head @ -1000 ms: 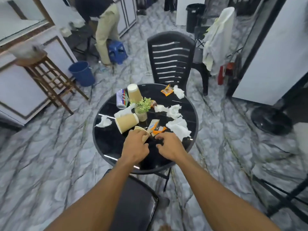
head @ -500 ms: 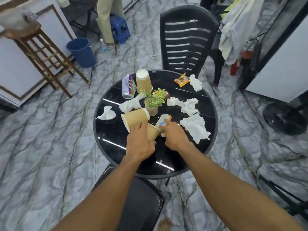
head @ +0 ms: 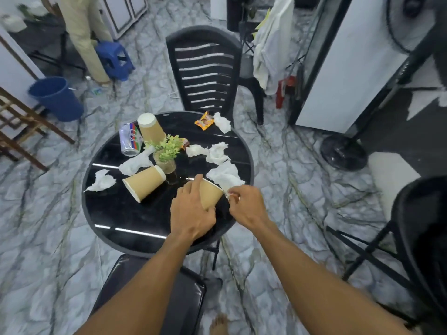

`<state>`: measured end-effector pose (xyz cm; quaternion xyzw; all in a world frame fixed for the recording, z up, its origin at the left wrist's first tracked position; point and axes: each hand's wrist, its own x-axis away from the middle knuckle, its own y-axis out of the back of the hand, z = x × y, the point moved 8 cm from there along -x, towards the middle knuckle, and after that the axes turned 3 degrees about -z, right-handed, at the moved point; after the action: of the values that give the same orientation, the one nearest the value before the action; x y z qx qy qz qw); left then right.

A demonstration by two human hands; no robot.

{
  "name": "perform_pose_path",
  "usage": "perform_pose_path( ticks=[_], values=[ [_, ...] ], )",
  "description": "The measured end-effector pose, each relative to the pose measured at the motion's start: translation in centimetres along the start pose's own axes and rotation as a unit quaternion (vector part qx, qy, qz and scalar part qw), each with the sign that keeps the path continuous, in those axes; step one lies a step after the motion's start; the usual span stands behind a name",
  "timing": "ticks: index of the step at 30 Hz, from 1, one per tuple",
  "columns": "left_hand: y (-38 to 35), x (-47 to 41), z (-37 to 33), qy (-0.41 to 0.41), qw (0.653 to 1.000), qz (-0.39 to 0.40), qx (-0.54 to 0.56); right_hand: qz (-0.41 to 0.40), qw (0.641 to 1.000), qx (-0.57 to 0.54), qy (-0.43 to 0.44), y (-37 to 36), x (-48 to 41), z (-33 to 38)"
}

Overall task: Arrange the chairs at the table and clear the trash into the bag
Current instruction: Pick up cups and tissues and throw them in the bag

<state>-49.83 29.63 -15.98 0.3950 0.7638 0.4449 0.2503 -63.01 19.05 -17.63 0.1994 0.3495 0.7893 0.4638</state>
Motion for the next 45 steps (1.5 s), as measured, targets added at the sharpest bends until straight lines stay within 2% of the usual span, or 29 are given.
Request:
perform_pose_path(
  ticks=[4,7,12,15,18,20,24,27,32,39,45],
  values=[
    [-2.2,1.9,-8.8,-0.080,0.997,0.014,0.007,-0.080,0.996,-0.010,-0.034,8.6,3.6,-5.4],
    [-5.3,5.2,-17.0,-0.146,0.988,0.056,0.008,-0.126,0.989,0.007,-0.071,15.9,9.0,-10.9],
    [-12.5,15.3,-30.4,-0.280,0.949,0.144,0.007,-0.195,0.967,0.054,-0.155,25.2,21.8,-20.9],
    [-17.9,24.6,-37.3,-0.349,0.911,0.218,0.016,-0.239,0.941,0.056,-0.233,29.0,32.6,-27.6],
    [-23.1,34.7,-43.6,-0.414,0.863,0.291,0.016,-0.255,0.900,0.048,-0.349,32.0,44.8,-34.6],
    [-26.1,41.1,-47.6,-0.456,0.829,0.322,0.011,-0.266,0.866,0.041,-0.421,33.8,52.9,-38.5],
    [-31.2,53.4,-54.1,-0.538,0.761,0.363,-0.013,-0.310,0.806,0.034,-0.504,36.8,66.7,-43.5],
    [-34.9,61.8,-57.1,-0.581,0.715,0.389,-0.025,-0.322,0.761,0.011,-0.562,37.5,75.1,-46.4],
    [-40.7,72.6,-59.2,-0.600,0.657,0.453,-0.062,-0.345,0.692,-0.032,-0.634,36.4,86.8,-50.6],
    [-45.7,78.9,-59.9,-0.547,0.663,0.507,-0.062,-0.355,0.648,-0.080,-0.669,34.6,92.3,-54.6],
    [-46.6,79.0,-59.6,-0.538,0.657,0.522,-0.076,-0.295,0.661,-0.070,-0.687,34.6,92.7,-55.8]
  ],
)
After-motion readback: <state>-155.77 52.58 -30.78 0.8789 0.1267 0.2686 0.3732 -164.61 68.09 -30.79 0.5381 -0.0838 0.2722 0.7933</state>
